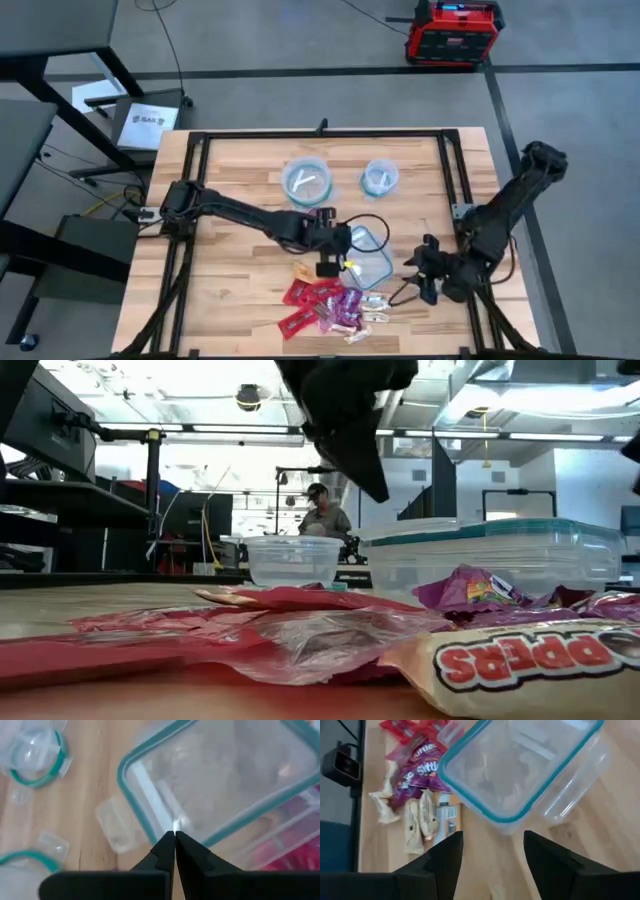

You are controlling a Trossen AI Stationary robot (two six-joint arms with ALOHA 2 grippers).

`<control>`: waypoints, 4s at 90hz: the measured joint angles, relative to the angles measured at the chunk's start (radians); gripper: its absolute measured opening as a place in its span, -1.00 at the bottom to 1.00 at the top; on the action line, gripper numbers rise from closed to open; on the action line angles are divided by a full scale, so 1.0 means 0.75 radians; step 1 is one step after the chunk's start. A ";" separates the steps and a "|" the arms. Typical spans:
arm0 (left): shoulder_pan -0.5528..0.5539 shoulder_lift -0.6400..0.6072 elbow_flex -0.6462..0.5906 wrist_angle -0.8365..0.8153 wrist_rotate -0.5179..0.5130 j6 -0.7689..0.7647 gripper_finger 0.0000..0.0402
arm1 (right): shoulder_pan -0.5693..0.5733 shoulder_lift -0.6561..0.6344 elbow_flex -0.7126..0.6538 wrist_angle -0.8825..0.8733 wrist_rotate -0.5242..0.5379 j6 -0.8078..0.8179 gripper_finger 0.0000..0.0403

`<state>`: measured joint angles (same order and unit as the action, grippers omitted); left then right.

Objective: Sort candy
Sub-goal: Open the rectangular transparent bin

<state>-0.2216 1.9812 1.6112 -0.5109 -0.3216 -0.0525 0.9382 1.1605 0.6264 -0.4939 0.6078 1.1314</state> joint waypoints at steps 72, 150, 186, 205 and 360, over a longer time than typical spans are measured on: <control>-0.020 0.000 0.000 0.173 0.318 0.029 -1.00 | 0.177 0.197 -0.014 0.053 0.153 0.276 -0.03; 0.187 -0.011 -0.256 0.473 0.310 0.057 -1.00 | -0.206 0.205 -0.011 0.032 0.145 -0.059 -0.03; 0.005 -0.026 -0.205 0.456 0.321 0.057 -1.00 | -0.060 0.187 0.023 0.112 0.155 -0.074 -0.03; -0.006 -0.025 -0.205 0.457 0.317 0.009 -1.00 | 0.031 0.187 0.024 0.122 0.236 0.016 -0.03; -0.049 -0.046 -0.175 0.421 0.279 0.245 -1.00 | -0.181 0.191 0.023 -0.089 0.134 0.041 -0.03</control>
<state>-0.2586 1.9465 1.4799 -0.1951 -0.1121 0.1311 0.8023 1.3041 0.6434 -0.5609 0.7085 1.1622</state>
